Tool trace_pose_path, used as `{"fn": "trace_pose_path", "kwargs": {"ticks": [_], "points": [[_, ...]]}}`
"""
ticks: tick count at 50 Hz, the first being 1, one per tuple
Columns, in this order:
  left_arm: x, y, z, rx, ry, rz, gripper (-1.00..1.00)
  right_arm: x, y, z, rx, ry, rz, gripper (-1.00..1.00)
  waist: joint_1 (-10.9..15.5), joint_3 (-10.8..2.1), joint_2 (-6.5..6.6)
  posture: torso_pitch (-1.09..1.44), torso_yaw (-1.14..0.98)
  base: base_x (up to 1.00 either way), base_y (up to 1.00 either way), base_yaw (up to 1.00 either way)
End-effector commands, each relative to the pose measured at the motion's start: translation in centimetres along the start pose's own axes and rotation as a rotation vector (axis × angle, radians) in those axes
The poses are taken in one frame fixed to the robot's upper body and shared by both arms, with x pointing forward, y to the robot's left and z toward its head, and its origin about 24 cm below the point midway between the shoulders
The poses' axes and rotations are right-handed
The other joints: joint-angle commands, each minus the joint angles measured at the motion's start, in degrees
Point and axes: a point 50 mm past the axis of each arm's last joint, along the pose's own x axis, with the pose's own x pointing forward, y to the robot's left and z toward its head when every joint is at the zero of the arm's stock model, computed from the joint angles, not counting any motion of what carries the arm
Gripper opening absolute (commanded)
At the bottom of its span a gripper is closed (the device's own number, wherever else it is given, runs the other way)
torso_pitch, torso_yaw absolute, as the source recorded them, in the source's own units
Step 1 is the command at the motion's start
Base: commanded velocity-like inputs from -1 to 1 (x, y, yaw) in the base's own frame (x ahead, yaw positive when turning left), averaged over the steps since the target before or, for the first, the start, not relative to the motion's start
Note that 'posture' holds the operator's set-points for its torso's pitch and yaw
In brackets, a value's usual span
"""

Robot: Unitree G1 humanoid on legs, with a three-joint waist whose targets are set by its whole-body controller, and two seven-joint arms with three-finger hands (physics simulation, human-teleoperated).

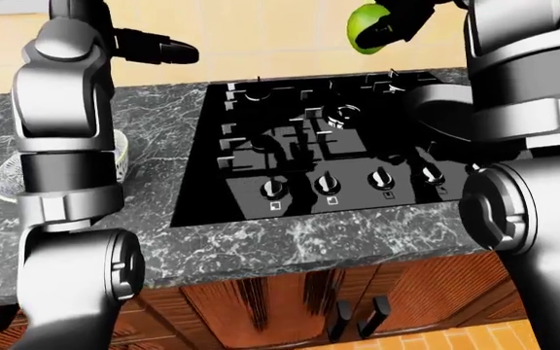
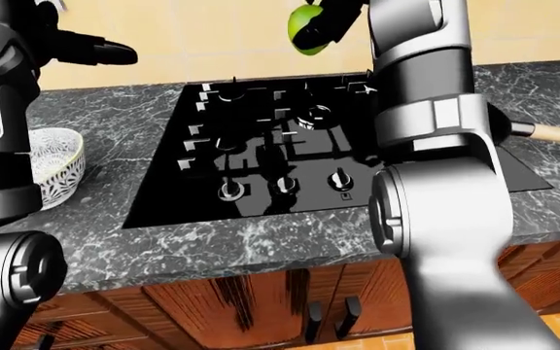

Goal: Pick the lime from the pan and place it in the bowl.

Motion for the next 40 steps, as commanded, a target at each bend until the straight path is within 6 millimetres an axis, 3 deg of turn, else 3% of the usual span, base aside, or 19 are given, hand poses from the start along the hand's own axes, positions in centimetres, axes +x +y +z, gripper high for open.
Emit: {"fn": "trace_pose_path", "kwargs": {"ticks": [1, 5, 7, 8, 10, 12, 17, 19, 21, 24, 34, 36, 38, 39, 40], "points": [[-0.48, 0.46, 2.55, -0.008, -0.107, 0.016, 1.0, -1.0, -1.44, 1.67, -0.021, -0.063, -0.066, -1.0, -0.3, -1.68, 0.5, 0.0, 0.0, -0.02, 0.18, 0.0], [-0.51, 0.57, 2.57, -0.009, -0.108, 0.018, 1.0, -1.04, -1.48, 1.7, -0.021, -0.063, -0.065, -1.0, -0.2, -1.86, -1.97, 0.0, 0.0, -0.02, 0.19, 0.0], [-0.5, 0.54, 2.49, -0.009, -0.107, 0.018, 1.0, -1.02, -1.46, 1.68, -0.02, -0.063, -0.065, -1.0, 0.0, -2.57, -5.26, 0.0, 0.0, -0.02, 0.19, 0.0], [-0.5, 0.55, 2.47, -0.008, -0.107, 0.018, 1.0, -0.99, -1.42, 1.67, -0.02, -0.063, -0.064, -1.0, 0.0, -2.05, -3.1, 0.0, 0.0, -0.02, 0.18, 0.0], [-0.48, 0.58, 2.43, -0.008, -0.106, 0.019, 1.0, -0.97, -1.4, 1.71, -0.019, -0.064, -0.064, -1.0, 0.4, -2.74, -3.77, 0.0, 0.0, -0.02, 0.18, 0.0], [-0.45, 0.61, 2.39, -0.008, -0.105, 0.02, 1.0, -0.93, -1.38, 1.69, -0.019, -0.065, -0.063, -1.0, 0.7, -3.05, -3.1, 0.0, 0.0, -0.02, 0.18, 0.0], [-0.47, 0.64, 2.43, -0.01, -0.106, 0.02, 1.0, -0.98, -1.44, 1.81, -0.019, -0.066, -0.063, -1.0, 1.0, -1.83, -0.6, 0.0, 0.0, -0.02, 0.18, 0.0], [-0.46, 0.63, 2.39, -0.01, -0.105, 0.02, 1.0, -0.98, -1.42, 1.74, -0.019, -0.065, -0.063, -1.0, 0.6, -1.66, 1.46, 0.0, 0.0, -0.02, 0.18, 0.0], [-0.48, 0.64, 2.44, -0.01, -0.106, 0.02, 1.0, -1.02, -1.44, 1.76, -0.018, -0.066, -0.064, -1.0, 0.1, -2.36, 5.1, 0.0, 0.0, -0.01, 0.19, 0.0], [-0.54, 0.57, 2.47, -0.009, -0.107, 0.019, 1.0, -1.01, -1.4, 1.68, -0.018, -0.065, -0.062, -1.0, -0.2, -1.88, 4.28, 0.0, 0.0, -0.02, 0.19, 0.0], [-0.55, 0.45, 2.31, -0.008, -0.105, 0.017, 1.0, -0.98, -1.31, 1.66, -0.019, -0.063, -0.06, -1.0, -0.3, -1.85, -0.71, 0.0, 0.0, -0.02, 0.2, 0.0], [-0.52, 0.37, 2.27, -0.007, -0.105, 0.016, 1.0, -0.96, -1.28, 1.62, -0.018, -0.063, -0.059, -1.0, -0.2, -1.9, -2.39, 0.0, 0.0, -0.02, 0.2, 0.0], [-0.54, 0.37, 2.36, -0.007, -0.106, 0.016, 1.0, -0.98, -1.3, 1.66, -0.018, -0.063, -0.058, -1.0, 0.1, -2.14, -5.05, 0.0, 0.0, -0.01, 0.2, 0.0], [-0.56, 0.37, 2.41, -0.007, -0.107, 0.015, 1.0, -0.99, -1.31, 1.69, -0.018, -0.064, -0.058, -1.0, 0.0, -1.99, -3.16, 0.0, 0.0, -0.02, 0.2, 0.0], [-0.55, 0.36, 2.38, -0.007, -0.107, 0.016, 1.0, -0.98, -1.3, 1.7, -0.019, -0.064, -0.058, -1.0, 0.5, -2.49, -3.9, 0.0, 0.0, -0.02, 0.2, 0.0]]}}
